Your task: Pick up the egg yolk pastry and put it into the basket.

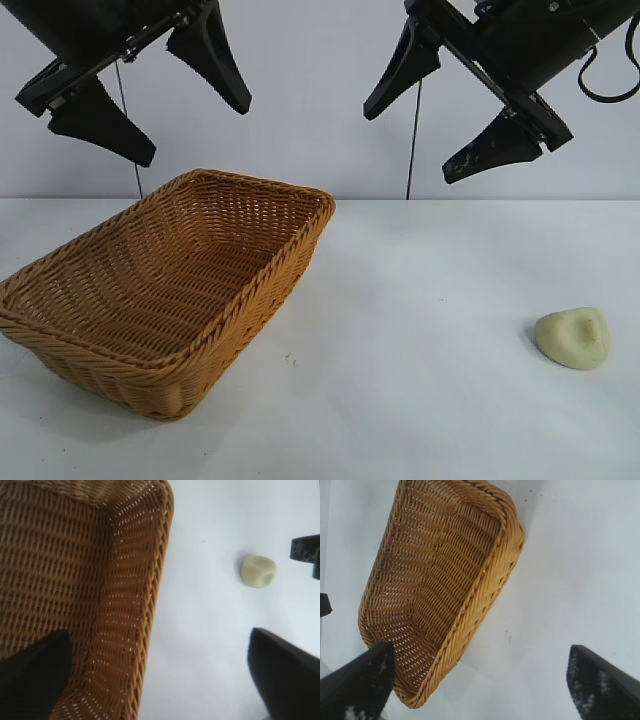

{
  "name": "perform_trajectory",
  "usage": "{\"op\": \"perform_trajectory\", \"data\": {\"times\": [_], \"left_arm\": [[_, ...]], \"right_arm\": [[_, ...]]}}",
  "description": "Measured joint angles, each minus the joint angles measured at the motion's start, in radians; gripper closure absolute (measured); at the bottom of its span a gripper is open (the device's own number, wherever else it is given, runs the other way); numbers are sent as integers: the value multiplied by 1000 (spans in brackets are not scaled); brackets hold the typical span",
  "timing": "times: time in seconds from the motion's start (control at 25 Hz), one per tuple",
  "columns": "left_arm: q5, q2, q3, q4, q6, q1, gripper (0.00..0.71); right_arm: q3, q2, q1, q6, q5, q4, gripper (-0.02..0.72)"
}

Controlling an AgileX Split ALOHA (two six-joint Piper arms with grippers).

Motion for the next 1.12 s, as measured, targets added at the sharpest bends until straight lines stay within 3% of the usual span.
{"op": "perform_trajectory", "data": {"times": [0.28,0.56,0.88,1.12], "left_arm": [[25,0,0,17,-16,0,30],[83,-52,16,186,-143,1,30],[43,-212,267,235,-298,1,30],[-53,-270,411,242,-561,1,30]], "right_arm": [[0,0,0,0,0,0,39],[0,0,0,0,0,0,39],[0,0,0,0,-22,0,39],[0,0,0,0,-34,0,39]]}}
